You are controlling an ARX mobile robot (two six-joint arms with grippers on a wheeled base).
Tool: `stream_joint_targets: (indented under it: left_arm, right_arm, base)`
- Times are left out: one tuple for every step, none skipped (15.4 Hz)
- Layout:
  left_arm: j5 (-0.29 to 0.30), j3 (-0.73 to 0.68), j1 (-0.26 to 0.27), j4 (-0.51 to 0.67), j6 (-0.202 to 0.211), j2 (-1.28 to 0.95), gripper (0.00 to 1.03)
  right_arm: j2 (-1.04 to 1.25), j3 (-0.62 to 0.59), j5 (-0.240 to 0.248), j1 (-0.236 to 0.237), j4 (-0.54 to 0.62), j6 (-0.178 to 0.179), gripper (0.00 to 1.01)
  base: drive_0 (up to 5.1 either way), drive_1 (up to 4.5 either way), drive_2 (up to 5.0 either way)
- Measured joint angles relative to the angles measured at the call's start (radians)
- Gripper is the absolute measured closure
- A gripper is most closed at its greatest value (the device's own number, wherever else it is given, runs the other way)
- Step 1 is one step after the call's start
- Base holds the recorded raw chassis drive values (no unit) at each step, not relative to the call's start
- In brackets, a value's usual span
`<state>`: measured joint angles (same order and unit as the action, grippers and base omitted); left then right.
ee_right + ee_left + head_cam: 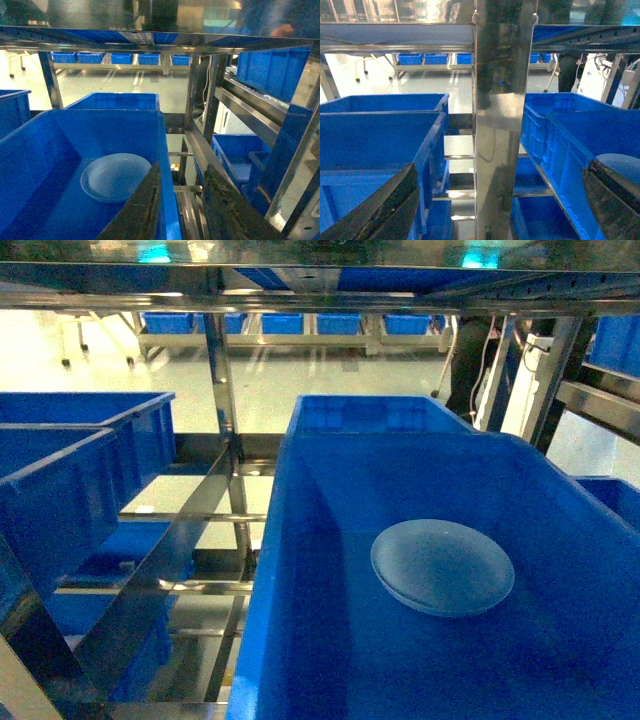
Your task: Place blue tray on left shelf second layer neatly
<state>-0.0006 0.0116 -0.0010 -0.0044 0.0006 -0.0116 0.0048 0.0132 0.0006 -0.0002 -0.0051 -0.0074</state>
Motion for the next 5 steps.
stream_joint_targets:
  left_arm:
    - [0.000,0.000,0.000,0.000,0.000,0.000,0.05]
    - [0.000,0.000,0.000,0.000,0.000,0.000,0.05]
    - [0.000,0.000,0.000,0.000,0.000,0.000,0.05]
    - [0.000,0.000,0.000,0.000,0.000,0.000,0.05]
    - [0.000,0.000,0.000,0.000,0.000,0.000,0.05]
  right_arm:
    - [0.000,0.000,0.000,0.000,0.000,0.000,0.66]
    - [0.000,0.000,0.000,0.000,0.000,0.000,0.41]
    - [0.000,0.000,0.000,0.000,0.000,0.000,0.04]
    - [0.000,0.000,0.000,0.000,0.000,0.000,0.03]
    - [0.000,0.000,0.000,0.000,0.000,0.000,0.03]
  base:
    - [0.0,0.00,0.0]
    - [0.0,0.00,0.0]
    - [0.0,0.00,0.0]
    - [0.0,0.00,0.0]
    - [0.0,0.00,0.0]
